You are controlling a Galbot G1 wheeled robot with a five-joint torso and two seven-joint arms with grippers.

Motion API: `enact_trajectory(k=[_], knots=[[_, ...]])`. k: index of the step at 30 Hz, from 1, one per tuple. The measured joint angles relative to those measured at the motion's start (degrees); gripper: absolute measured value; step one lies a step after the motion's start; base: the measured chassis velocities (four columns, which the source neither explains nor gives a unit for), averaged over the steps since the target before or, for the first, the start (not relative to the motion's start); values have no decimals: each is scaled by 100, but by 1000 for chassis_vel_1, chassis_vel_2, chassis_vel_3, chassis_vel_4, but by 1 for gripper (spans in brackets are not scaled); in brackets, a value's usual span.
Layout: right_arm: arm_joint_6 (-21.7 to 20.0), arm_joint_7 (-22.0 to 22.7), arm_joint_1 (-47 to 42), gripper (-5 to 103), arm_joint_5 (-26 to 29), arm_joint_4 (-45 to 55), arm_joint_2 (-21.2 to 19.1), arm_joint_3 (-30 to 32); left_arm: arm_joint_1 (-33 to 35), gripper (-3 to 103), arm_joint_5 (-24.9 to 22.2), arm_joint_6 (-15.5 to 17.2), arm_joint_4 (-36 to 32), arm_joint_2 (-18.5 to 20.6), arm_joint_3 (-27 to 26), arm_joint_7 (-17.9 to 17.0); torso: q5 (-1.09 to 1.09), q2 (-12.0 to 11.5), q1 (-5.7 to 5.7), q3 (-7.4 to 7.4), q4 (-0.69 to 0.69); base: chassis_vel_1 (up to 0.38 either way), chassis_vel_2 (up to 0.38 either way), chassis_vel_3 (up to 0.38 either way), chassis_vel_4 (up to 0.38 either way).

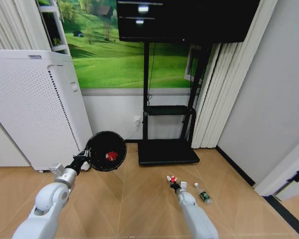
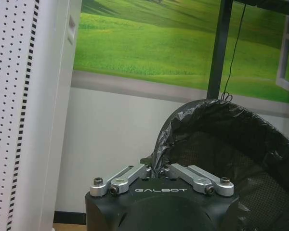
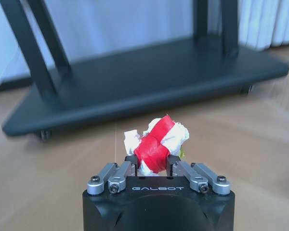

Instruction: Pick up the trash bin and place the garbage on the floor into it.

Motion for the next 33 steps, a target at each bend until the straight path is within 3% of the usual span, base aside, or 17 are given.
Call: enact_trajectory(k=[9, 20, 25, 33], knots=[[-142, -149, -291, 29, -73, 1080, -70, 778, 0, 4, 209, -45, 256, -134, -2, 61, 1, 0, 0, 0, 1, 0, 0, 0, 0], [-666, -653, -1036, 29, 606, 3245, -304, 1442, -490, 4, 605, -90, 1202, -395, 314, 168, 1, 0, 0, 0, 1, 0, 0, 0, 0], [-925, -766, -1786, 29, 1035, 4533, -389, 1495, -950, 4, 744, -92, 1625, -549, 1056, 101, 0, 0, 0, 0, -1, 0, 0, 0, 0], [-955, -701, -2357, 29, 1237, 5274, -447, 985, -1268, 4, 783, -77, 1739, -622, 1815, -41, 1, 0, 0, 0, 0, 0, 0, 0, 0]])
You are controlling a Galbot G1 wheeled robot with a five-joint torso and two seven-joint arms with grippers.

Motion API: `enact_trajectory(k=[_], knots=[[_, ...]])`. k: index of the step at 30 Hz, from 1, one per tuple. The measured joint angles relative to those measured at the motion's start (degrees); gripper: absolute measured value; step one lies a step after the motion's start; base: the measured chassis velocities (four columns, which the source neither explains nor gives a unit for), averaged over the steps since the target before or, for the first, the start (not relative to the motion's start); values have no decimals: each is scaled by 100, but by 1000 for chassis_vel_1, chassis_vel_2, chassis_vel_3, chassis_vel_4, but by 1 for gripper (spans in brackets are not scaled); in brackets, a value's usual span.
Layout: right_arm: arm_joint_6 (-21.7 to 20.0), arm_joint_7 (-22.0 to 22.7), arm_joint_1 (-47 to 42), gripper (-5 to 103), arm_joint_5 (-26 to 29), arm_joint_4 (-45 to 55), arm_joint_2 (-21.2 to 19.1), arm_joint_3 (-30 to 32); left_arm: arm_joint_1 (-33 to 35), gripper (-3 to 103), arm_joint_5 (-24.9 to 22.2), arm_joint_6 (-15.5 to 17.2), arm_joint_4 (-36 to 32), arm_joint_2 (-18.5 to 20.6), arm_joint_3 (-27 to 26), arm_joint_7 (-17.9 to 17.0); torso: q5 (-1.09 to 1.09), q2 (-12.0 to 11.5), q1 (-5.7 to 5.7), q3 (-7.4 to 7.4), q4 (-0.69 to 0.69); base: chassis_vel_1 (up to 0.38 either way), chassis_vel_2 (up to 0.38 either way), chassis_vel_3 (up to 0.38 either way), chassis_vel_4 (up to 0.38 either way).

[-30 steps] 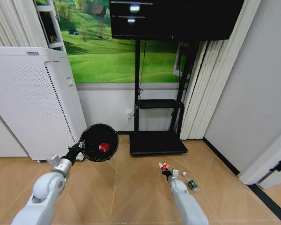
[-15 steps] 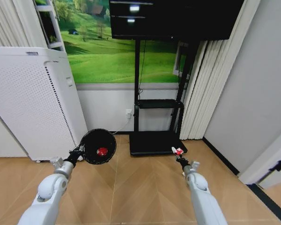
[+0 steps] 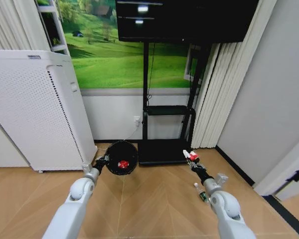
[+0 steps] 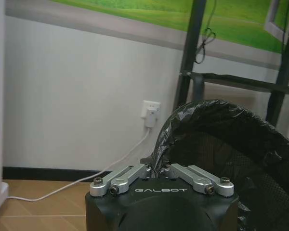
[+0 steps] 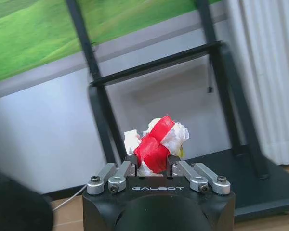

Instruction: Pick up the trash bin and place the garbage on the floor into it.

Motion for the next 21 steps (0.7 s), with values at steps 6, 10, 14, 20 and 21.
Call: enact_trajectory(k=[6, 10, 14, 20, 21], knots=[[19, -137, -50, 29, 178, 55, -175, -349, 0, 4, -18, 17, -79, 83, 311, -27, 0, 0, 0, 0, 0, 0, 0, 0, 0], [55, -341, 20, 29, 276, -5, -326, -491, 50, 4, -24, 23, -162, 150, 413, -33, 0, 0, 0, 0, 0, 0, 0, 0, 0], [49, -651, 313, 29, 788, -161, -1049, -689, 179, 4, -30, 31, -276, 245, 520, -13, -1, 0, 0, 0, 3, 0, 0, 0, 0], [16, -963, 265, 29, 1455, 337, -2192, -1174, 218, 4, -103, 24, -293, 260, 592, 43, -1, 0, 0, 0, 0, 0, 0, 0, 0], [16, -963, 265, 29, 1455, 337, -2192, -1174, 218, 4, -103, 24, -293, 260, 592, 43, -1, 0, 0, 0, 0, 0, 0, 0, 0]])
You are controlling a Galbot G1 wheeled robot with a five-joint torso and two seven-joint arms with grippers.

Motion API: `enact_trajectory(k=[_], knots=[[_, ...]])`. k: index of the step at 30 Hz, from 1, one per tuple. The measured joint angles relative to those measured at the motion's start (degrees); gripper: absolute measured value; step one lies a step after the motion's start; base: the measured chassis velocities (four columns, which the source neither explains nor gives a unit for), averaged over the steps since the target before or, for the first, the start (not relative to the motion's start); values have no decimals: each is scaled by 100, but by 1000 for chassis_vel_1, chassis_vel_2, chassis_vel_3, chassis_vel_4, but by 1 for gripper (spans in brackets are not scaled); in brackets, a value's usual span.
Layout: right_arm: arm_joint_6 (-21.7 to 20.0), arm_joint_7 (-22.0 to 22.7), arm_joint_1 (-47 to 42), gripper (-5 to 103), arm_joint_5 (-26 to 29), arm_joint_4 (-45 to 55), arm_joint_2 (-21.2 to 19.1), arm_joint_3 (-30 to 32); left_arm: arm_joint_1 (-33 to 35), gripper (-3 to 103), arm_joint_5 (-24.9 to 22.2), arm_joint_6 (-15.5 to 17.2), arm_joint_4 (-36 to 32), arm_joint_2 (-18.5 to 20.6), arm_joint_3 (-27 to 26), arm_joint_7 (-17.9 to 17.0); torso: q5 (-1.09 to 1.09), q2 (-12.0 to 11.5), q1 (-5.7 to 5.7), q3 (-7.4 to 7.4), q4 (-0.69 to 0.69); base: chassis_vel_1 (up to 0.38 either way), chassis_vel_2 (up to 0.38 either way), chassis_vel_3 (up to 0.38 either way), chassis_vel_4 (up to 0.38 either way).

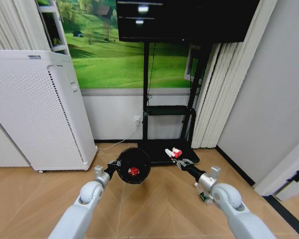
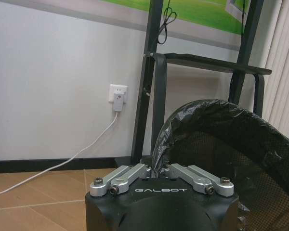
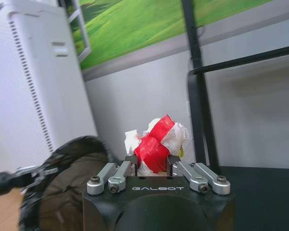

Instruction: Pick up the trash bin and place the garbage on the floor into it.

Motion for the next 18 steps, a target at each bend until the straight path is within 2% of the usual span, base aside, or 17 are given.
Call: enact_trajectory(k=[5, 18], knots=[[40, -2, 14, 29, -201, 209, -144, -316, -125, 4, -77, -1, 105, 17, 65, 0, 1, 0, 0, 0, 0, 0, 0, 0, 0], [-46, 254, 685, 29, -619, 52, -62, -1298, -638, 4, -115, -19, 573, -347, 708, -34, 0, 0, 0, 0, 0, 0, 0, 0, 0]])
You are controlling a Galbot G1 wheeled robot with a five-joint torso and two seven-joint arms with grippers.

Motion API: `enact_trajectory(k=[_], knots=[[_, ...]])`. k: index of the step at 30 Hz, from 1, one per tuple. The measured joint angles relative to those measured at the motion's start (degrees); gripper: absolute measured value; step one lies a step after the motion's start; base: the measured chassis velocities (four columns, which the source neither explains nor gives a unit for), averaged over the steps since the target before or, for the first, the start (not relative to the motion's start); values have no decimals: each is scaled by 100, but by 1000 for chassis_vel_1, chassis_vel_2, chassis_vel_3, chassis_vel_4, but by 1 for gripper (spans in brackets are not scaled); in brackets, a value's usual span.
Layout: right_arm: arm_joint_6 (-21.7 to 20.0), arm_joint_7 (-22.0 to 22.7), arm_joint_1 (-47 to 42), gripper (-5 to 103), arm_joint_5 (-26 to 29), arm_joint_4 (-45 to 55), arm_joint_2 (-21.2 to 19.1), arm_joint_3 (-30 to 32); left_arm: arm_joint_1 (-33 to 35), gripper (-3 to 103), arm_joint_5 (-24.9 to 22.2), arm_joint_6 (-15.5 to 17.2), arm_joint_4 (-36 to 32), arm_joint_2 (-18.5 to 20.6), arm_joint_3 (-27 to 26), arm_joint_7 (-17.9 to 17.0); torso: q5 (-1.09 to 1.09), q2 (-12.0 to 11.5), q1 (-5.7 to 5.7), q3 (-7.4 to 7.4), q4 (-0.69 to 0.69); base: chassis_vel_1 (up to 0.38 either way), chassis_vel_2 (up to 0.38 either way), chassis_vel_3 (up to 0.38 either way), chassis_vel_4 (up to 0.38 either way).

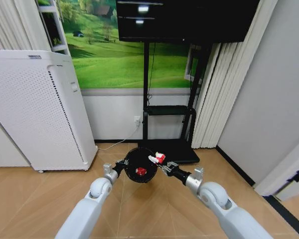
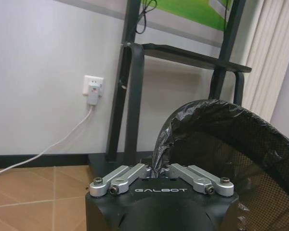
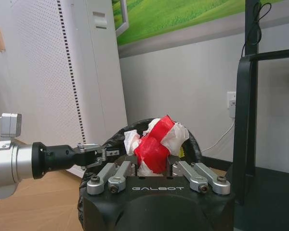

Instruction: Pick up the trash bin and place the garbage on the floor into it.

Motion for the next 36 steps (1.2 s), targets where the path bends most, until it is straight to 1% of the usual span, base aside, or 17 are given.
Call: enact_trajectory(k=[7, 8, 11, 12, 14, 15, 17, 18, 20, 21, 23, 24, 26, 27, 29, 32, 36], knots=[[-10, 134, 266, 29, -286, -314, 146, -360, -20, 4, 26, -3, 48, -138, 143, -9, 0, 0, 0, 0, 0, 0, 0, 0, 0], [-35, 178, 300, 26, -334, -350, 179, -390, -18, 4, 35, -4, 58, -155, 155, -9, 0, 0, 0, 0, 0, 0, 0, 0, 0], [-147, 322, 391, 35, -383, -407, 272, -485, -17, 4, 68, -8, 92, -201, 185, -6, 0, 0, 0, 0, 0, 0, 0, 0, 0], [-147, 322, 391, 35, -383, -407, 272, -485, -17, 4, 68, -8, 92, -201, 185, -6, 0, 0, 0, 0, 0, 0, 0, 0, 0], [-240, 498, 508, 46, -393, -493, 347, -586, -29, 4, 78, -13, 107, -232, 205, 2, 0, 0, 0, 0, 1, 0, 0, 0, 0], [-240, 498, 508, 46, -393, -493, 347, -586, -29, 4, 78, -13, 107, -232, 205, 2, 0, 0, 0, 0, 1, 0, 0, 0, 0], [-240, 522, 573, 58, -410, -566, 357, -581, -36, 4, 79, -15, 107, -230, 205, 13, 0, 0, 0, 0, 1, 0, 0, 0, 0], [-240, 522, 573, 58, -410, -566, 357, -581, -36, 4, 79, -15, 107, -230, 205, 13, 0, 0, 0, 0, 1, 0, 0, 0, 0], [-247, 513, 586, 68, -396, -571, 340, -532, -36, 4, 81, -15, 111, -232, 192, 37, 0, 0, 0, 0, 1, 0, 0, 0, 0], [-247, 513, 586, 68, -396, -571, 340, -532, -36, 4, 81, -15, 111, -232, 192, 37, 0, 0, 0, 0, 1, 0, 0, 0, 0], [-254, 479, 591, 80, -381, -579, 320, -491, -35, 4, 89, -15, 115, -249, 186, 41, 0, 0, 0, 0, 0, 0, 0, 0, 0], [-254, 479, 591, 80, -381, -579, 320, -491, -35, 4, 89, -15, 115, -249, 186, 41, 0, 0, 0, 0, 0, 0, 0, 0, 0], [-254, 475, 586, 90, -333, -573, 312, -438, -32, 4, 90, -16, 107, -240, 177, 33, 0, 0, 0, 0, 0, 0, 0, 0, 0], [-254, 475, 586, 90, -333, -573, 312, -438, -32, 4, 90, -16, 107, -240, 177, 33, 0, 0, 0, 0, 0, 0, 0, 0, 0], [-243, 570, 569, 98, -228, -542, 362, -243, 20, 4, 90, -15, 19, -196, 112, -13, -1, 0, 0, 0, 0, 0, 0, 0, 0], [-241, 660, 565, 100, -152, -536, 403, -74, 70, 4, 92, -15, -57, -151, 29, -27, 0, 0, 0, 0, 0, 0, 0, 0, 0], [-176, 1036, 578, 100, -115, -559, 538, 457, 220, 4, 133, -2, -254, -37, -334, -77, -1, 0, 0, 0, 1, 0, 0, 0, 0]])
